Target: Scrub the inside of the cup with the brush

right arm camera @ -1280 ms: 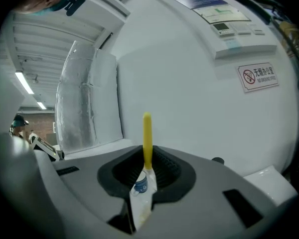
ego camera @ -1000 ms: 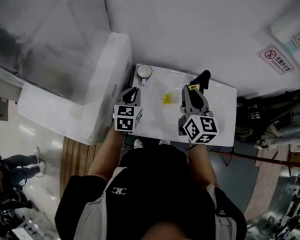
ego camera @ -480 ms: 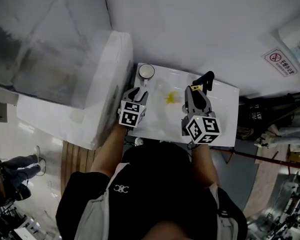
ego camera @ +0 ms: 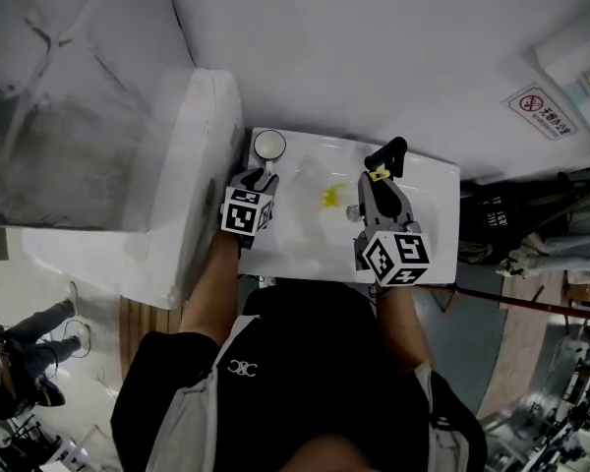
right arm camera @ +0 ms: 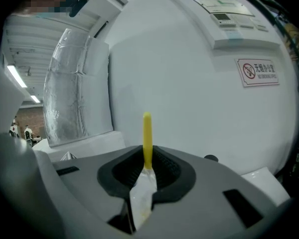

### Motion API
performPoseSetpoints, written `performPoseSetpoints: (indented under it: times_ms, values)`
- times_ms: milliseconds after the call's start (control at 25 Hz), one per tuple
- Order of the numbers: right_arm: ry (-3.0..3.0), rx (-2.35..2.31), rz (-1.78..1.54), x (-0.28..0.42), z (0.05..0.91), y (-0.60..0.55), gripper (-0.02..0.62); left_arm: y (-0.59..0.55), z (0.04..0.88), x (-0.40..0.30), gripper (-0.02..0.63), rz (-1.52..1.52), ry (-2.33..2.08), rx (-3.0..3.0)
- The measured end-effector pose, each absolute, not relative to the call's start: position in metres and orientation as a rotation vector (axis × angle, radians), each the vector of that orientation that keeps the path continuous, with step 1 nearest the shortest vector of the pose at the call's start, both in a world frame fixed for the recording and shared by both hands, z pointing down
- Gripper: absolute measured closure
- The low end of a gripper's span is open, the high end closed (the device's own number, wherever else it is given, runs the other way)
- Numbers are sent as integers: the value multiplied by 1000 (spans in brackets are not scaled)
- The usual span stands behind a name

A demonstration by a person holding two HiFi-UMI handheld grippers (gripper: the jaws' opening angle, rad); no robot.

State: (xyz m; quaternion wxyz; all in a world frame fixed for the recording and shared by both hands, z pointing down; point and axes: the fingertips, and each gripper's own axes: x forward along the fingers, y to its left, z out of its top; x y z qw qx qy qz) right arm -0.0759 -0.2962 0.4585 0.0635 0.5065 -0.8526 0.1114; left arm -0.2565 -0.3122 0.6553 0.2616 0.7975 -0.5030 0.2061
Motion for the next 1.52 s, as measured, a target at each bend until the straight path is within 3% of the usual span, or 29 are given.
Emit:
performPoseSetpoints:
  times_ms: [560,840,1520]
  values:
    - [-2549,1508,344,-61,465,-313,540,-333,673,-244,462,451,-1260,2077]
    - [-2557,1481,356,-61,470,-318,540,-338,678,-238,516,384,-1212,2043]
    - [-2560,1466,378,-49,474,-320,540,-342,680,-211,549,639,-1337,2227]
